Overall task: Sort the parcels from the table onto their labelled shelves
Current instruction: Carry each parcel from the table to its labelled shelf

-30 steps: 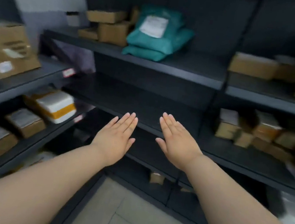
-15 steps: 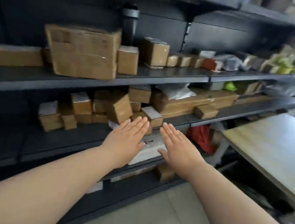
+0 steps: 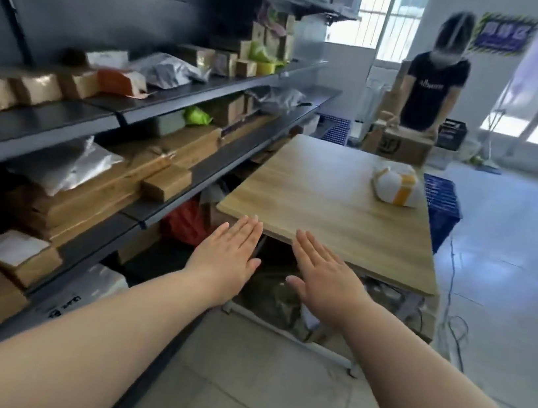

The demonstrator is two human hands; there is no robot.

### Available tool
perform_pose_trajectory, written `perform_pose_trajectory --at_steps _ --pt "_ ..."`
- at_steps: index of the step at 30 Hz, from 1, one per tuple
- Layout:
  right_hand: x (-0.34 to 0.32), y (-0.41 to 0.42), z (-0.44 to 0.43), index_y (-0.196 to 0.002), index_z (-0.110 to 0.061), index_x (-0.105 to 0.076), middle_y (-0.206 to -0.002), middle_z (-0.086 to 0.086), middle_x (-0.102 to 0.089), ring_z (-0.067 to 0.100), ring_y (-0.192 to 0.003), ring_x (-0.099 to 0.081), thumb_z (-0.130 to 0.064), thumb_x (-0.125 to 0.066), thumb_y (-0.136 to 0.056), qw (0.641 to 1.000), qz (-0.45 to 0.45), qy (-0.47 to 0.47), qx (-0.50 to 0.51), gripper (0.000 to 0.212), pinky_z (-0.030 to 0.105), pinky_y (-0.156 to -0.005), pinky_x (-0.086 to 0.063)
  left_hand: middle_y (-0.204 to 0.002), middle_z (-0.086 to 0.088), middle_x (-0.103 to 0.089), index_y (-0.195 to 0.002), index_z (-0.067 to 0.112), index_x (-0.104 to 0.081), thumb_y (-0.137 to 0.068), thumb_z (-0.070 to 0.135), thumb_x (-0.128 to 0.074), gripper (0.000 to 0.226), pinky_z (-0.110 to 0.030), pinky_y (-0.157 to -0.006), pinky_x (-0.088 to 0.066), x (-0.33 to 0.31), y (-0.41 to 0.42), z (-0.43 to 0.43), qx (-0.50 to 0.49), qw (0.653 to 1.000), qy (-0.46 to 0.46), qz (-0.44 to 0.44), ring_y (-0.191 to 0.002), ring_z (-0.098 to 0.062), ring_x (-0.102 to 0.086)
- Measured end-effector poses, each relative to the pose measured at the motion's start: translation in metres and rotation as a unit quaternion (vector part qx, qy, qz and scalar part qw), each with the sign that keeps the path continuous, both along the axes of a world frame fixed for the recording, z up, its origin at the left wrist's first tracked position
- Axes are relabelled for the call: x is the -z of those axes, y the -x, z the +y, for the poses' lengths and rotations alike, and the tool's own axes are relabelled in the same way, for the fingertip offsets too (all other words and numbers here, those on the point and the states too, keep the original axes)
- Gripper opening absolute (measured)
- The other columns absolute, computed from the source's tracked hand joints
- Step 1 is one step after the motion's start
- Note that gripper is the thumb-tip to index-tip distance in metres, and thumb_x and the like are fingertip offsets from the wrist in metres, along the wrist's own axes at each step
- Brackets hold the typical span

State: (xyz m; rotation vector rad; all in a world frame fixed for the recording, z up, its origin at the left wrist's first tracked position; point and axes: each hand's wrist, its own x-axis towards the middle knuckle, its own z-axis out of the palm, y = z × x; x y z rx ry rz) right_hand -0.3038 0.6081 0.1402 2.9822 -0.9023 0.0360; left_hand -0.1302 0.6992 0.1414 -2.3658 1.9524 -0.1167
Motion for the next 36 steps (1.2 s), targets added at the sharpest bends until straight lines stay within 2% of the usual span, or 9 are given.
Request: perform_pose_trajectory --at_steps 4,8,14,23,29,36 --pt "0.013 -0.004 -0.06 -0.15 -0.013 0.007 -0.158 0.002 0.015 0.013 -0.145 0.015 -0.046 -0.023 -0.101 0.998 0.005 -0.007 0.068 0.067 0.026 -0.114 0.008 -0.158 -0.002 0.02 -0.15 0.012 0.014 -0.103 0.041 -0.014 0.061 -0.032 -0.118 0.006 0.013 -0.016 -0.077 0.056 0.998 -0.011 -0.011 -0.145 -0.014 0.016" --pt "0.02 -0.016 -0.106 -0.15 -0.012 0.007 -0.158 0.004 0.015 0.014 -0.145 0.015 -0.046 -0.023 -0.101 0.991 0.007 -0.023 0.13 0.067 0.027 -0.115 0.008 -0.158 0.0 0.02 -0.151 0.014 0.014 -0.103 0.042 -0.015 0.062 -0.032 -0.119 0.006 0.027 -0.038 -0.141 0.089 0.995 -0.027 0.034 -0.145 -0.013 0.017" --pt "0.03 -0.018 -0.157 -0.15 -0.012 0.008 -0.158 0.004 0.015 0.013 -0.145 0.015 -0.046 -0.023 -0.101 0.977 -0.02 -0.041 0.209 0.068 0.024 -0.112 0.011 -0.159 0.0 0.015 -0.152 0.016 0.01 -0.103 0.04 -0.017 0.061 -0.034 -0.119 0.004 0.047 -0.06 -0.228 0.149 0.986 -0.055 0.051 -0.146 -0.013 0.013" --pt "0.058 0.036 -0.239 -0.151 -0.015 0.005 -0.159 0.0 0.013 0.013 -0.145 0.013 -0.044 -0.026 -0.101 0.95 -0.02 -0.084 0.301 0.066 0.027 -0.115 0.006 -0.161 0.003 0.007 -0.153 0.023 0.004 -0.102 0.041 -0.023 0.06 -0.036 -0.118 0.003 0.078 -0.026 -0.341 0.231 0.969 -0.06 0.057 -0.147 -0.014 0.008" --pt "0.081 0.077 -0.346 -0.151 -0.016 0.006 -0.159 0.0 0.012 0.014 -0.145 0.011 -0.046 -0.025 -0.1 0.944 0.002 -0.086 0.317 0.066 0.028 -0.115 0.005 -0.161 0.004 0.009 -0.152 0.025 0.007 -0.102 0.041 -0.022 0.06 -0.036 -0.119 0.0 0.103 0.009 -0.439 0.226 0.969 -0.078 0.061 -0.147 -0.014 0.008" --pt "0.099 0.121 -0.484 -0.151 -0.015 0.006 -0.159 0.0 0.013 0.016 -0.145 0.012 -0.046 -0.022 -0.1 0.949 0.029 -0.109 0.295 0.066 0.03 -0.116 0.002 -0.16 0.004 0.009 -0.153 0.024 0.005 -0.102 0.037 -0.024 0.059 -0.035 -0.119 0.001 0.128 0.044 -0.557 0.153 0.976 -0.113 0.111 -0.147 -0.014 0.007"
